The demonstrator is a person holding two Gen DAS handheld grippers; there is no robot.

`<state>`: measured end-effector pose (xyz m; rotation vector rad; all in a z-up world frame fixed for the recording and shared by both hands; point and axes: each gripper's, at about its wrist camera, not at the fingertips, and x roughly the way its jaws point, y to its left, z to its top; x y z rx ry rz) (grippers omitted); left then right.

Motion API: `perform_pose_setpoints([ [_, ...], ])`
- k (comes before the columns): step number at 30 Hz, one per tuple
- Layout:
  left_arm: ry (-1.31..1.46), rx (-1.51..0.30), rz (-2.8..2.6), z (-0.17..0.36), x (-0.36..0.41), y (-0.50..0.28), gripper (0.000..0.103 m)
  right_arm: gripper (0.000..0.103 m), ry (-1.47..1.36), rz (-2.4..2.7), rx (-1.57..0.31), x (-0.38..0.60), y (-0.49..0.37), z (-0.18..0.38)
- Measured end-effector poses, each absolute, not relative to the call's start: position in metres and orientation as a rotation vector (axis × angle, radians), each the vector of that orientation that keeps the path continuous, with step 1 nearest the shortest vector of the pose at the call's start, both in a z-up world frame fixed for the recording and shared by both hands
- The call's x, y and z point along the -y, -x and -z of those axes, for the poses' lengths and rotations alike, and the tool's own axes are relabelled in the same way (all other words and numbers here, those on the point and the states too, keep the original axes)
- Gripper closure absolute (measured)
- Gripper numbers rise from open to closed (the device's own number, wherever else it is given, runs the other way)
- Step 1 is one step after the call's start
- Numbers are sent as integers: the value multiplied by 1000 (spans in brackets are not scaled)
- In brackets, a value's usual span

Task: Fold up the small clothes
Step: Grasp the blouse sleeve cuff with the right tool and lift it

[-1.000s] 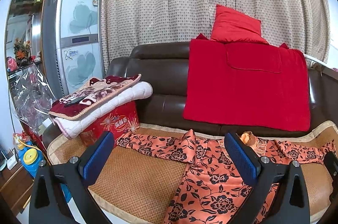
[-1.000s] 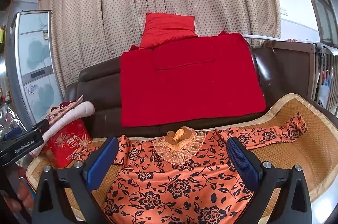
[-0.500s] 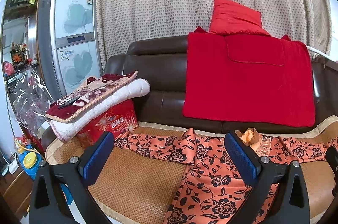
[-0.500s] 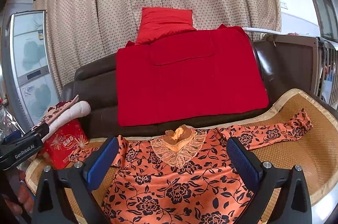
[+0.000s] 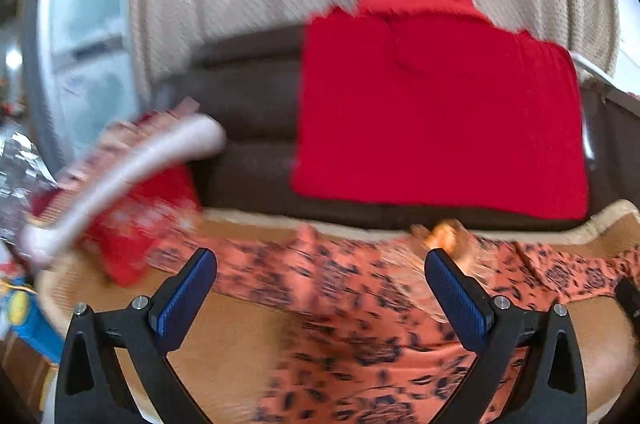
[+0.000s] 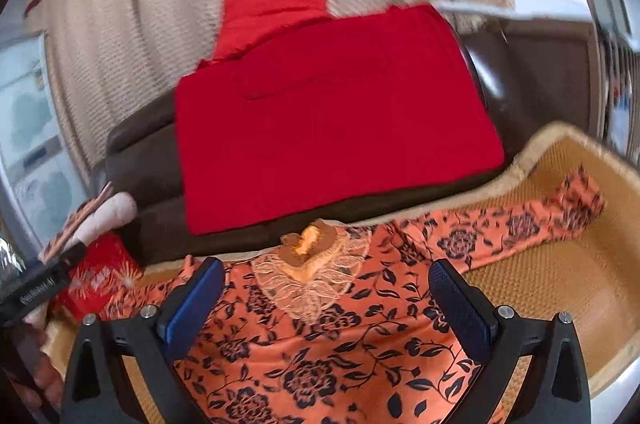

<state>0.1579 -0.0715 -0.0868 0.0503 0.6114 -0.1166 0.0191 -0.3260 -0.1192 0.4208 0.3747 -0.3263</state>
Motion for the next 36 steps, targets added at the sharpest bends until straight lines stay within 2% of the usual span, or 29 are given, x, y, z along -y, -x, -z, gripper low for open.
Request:
perform_pose_setpoints([
  [6,-6,-881,196,194,119,-239,0,0,-632,478,-371,473,9,177],
  [10,-53,-851,197,227,135,-244,0,1,-918,565,-327,599,39,231],
  [13,-115,-817,198,236,134,-257,0,8,-1078,642,-286,672,58,259],
  [15,-143,-767,183,234,136,-259,0,24,-1182,650,-254,705,60,277],
  [16,-165,-747,174,234,136,-260,0,25,-1241,656,-232,723,58,288],
  [21,-227,-749,169,248,142,-273,0,36,-1293,782,-151,738,74,303],
  [25,-222,-751,167,250,147,-277,0,36,-1174,841,-58,749,84,280],
  [33,-234,-744,174,254,162,-277,0,36,-1245,889,-83,790,99,282],
  [36,-244,-742,177,255,165,-276,0,43,-1246,896,-106,804,91,281],
])
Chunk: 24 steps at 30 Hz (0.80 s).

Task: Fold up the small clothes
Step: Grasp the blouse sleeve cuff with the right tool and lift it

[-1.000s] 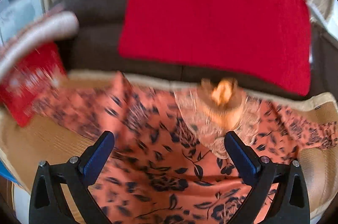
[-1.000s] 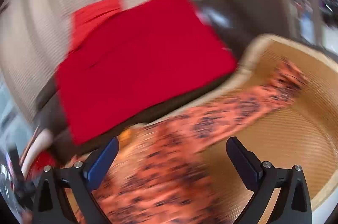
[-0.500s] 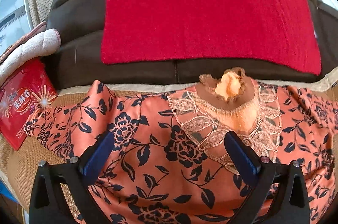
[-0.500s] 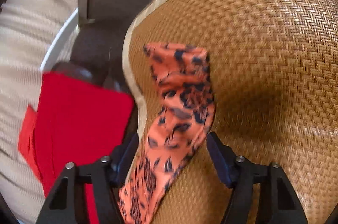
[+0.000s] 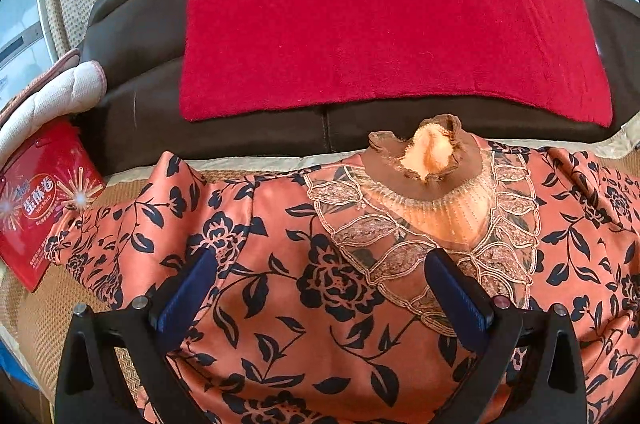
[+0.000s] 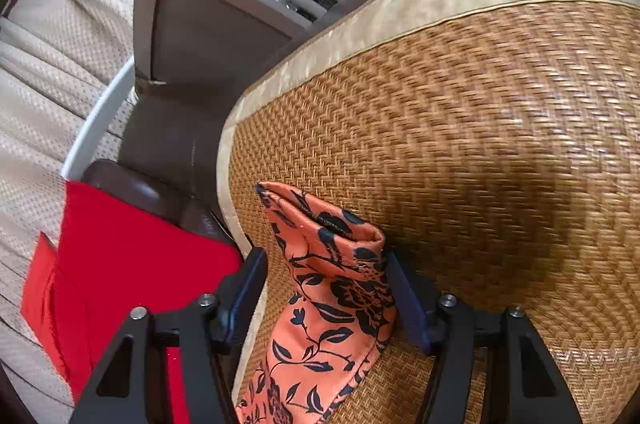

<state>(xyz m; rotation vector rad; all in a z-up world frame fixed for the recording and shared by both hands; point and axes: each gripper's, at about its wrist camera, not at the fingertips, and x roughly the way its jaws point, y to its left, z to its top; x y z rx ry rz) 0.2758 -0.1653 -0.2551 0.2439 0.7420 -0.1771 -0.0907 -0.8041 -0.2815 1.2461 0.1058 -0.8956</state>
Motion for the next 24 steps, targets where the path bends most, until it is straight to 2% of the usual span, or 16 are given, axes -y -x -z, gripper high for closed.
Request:
perform_pose_setpoints([
  [5,-241,-749,177,256,165,-278,0,47,-1228,929,-150,816,78,275],
  [7,-234,-752,180,255,164,-278,0,64,-1211,957,-186,817,69,275],
  [8,-231,-752,180,255,163,-278,0,92,-1199,969,-213,819,64,276],
  [15,-215,-759,168,254,157,-281,0,94,-1163,920,-187,805,63,275],
  [24,-145,-731,130,236,129,-283,0,94,-1041,621,-155,719,8,203],
])
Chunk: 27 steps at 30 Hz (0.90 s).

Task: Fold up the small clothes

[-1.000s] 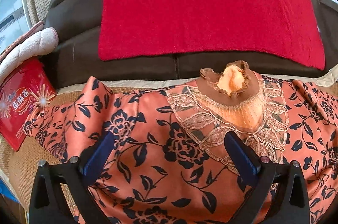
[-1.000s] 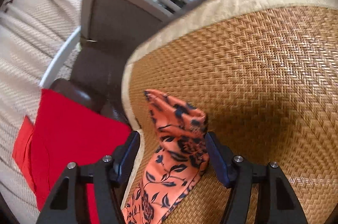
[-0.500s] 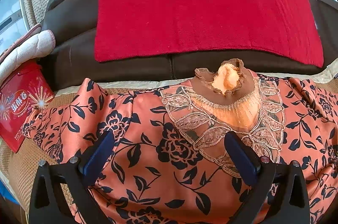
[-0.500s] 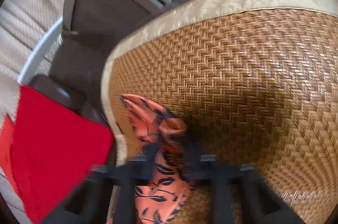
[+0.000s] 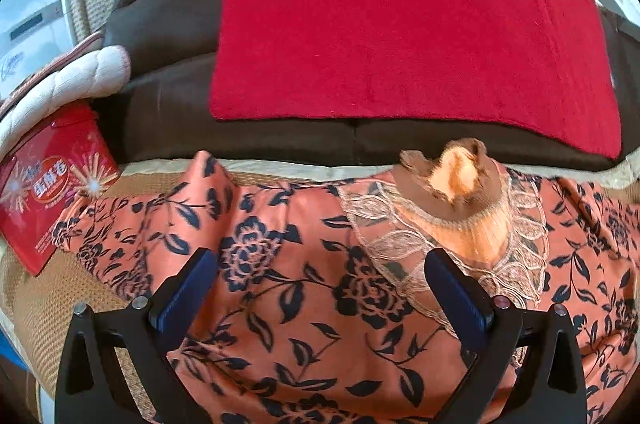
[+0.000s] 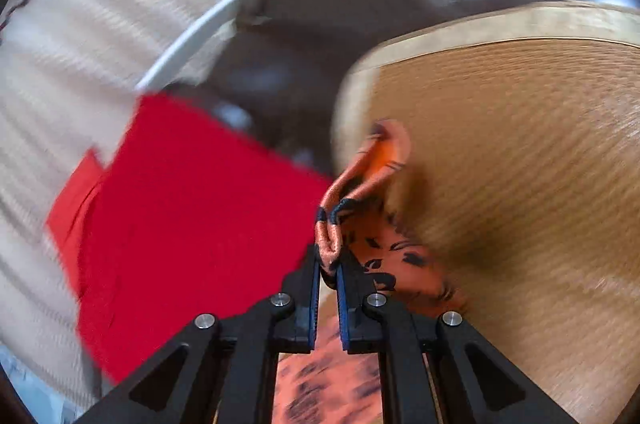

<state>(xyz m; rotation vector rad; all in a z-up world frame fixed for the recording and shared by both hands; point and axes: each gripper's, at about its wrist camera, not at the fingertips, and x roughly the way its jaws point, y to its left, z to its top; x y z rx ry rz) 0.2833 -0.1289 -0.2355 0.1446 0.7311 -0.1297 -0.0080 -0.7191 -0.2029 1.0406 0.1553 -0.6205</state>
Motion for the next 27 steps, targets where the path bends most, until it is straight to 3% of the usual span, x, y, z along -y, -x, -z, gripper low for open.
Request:
perform_pose_setpoints([
  [8,-75,-732,51,222,80,-301,0,94,-955,273,-277,564,-114,170],
  [14,-10,-721,-17,209,30,-314,0,94,-984,53,-426,450,-206,208],
  [22,72,-751,-49,211,-8,-328,0,89,-1089,-196,-667,348,-260,282],
  [25,93,-780,-27,215,-13,-332,0,77,-1103,-214,-747,342,-254,297],
  [26,102,-799,-9,217,-12,-334,0,64,-1121,-216,-742,348,-248,298],
  [27,107,-811,6,219,-10,-334,0,35,-1137,-210,-718,357,-240,296],
])
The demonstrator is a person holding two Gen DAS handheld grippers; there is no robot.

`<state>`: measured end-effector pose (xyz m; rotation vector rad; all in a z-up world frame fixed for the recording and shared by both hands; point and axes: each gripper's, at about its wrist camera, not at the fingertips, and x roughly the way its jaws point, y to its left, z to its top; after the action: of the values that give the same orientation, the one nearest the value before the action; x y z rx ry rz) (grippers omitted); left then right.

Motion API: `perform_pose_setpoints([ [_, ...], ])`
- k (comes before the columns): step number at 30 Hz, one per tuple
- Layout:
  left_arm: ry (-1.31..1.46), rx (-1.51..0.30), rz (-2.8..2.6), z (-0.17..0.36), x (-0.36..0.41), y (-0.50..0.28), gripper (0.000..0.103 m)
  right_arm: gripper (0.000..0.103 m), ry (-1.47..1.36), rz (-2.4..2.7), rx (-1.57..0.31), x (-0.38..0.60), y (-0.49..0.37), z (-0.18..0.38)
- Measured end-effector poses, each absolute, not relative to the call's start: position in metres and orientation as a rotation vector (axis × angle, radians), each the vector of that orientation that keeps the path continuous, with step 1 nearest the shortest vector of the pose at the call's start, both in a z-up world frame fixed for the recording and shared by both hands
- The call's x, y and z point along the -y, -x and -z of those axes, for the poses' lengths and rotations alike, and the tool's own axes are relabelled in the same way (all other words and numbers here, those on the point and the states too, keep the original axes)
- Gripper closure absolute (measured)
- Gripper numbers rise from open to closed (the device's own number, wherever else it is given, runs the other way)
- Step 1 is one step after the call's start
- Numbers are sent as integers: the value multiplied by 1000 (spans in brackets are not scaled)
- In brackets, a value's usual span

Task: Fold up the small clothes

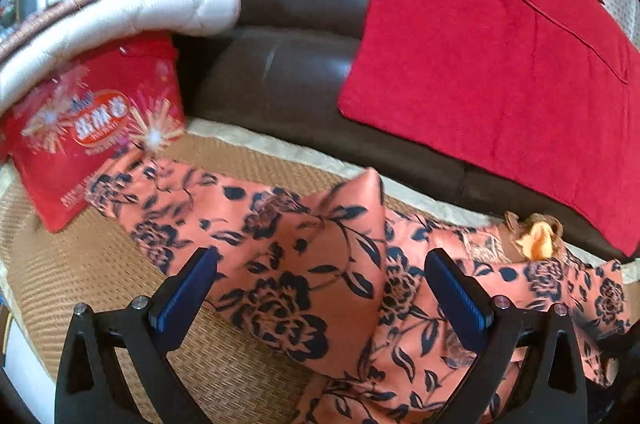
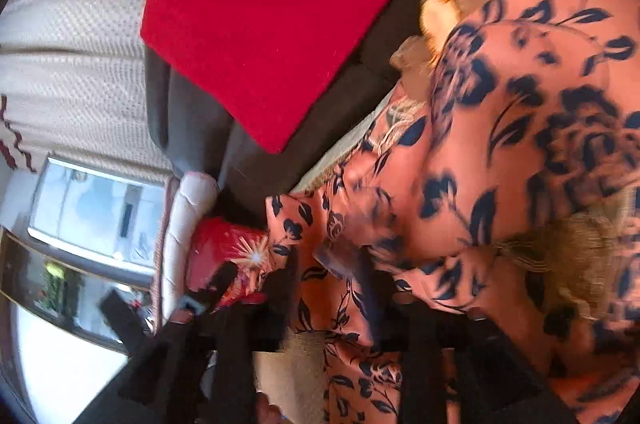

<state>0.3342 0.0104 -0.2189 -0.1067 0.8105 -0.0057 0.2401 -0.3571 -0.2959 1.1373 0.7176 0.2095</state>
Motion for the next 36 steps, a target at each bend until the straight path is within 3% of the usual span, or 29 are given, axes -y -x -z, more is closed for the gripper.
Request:
perform_pose_setpoints([
  [2,121,-852,59,225,-6,-337,0,16,-1147,-162,-609,379,-216,287],
  [4,143,-893,115,232,1,-338,0,16,-1116,-103,-520,404,-194,274],
  [7,192,-954,227,244,11,-339,1,18,-1048,15,-500,433,-174,267],
  [9,195,-978,284,251,21,-338,11,28,-977,108,-489,447,-169,262],
  [11,146,-1012,332,260,38,-337,34,36,-938,172,-499,464,-163,262],
  [13,105,-1023,350,265,54,-334,43,41,-960,163,-515,477,-161,264],
  [24,150,-1145,495,308,89,-348,44,41,-1003,294,-427,535,-137,250],
  [26,183,-1145,533,309,94,-348,61,41,-1049,330,-405,555,-129,254],
  [29,185,-1138,549,308,100,-347,71,41,-1074,363,-404,573,-125,262],
  [33,221,-1133,545,308,99,-349,70,41,-1132,325,-418,580,-130,273],
  [35,266,-1136,552,309,95,-349,60,41,-1131,324,-430,577,-136,275],
  [36,273,-1136,554,311,98,-352,60,41,-1128,322,-434,575,-139,276],
])
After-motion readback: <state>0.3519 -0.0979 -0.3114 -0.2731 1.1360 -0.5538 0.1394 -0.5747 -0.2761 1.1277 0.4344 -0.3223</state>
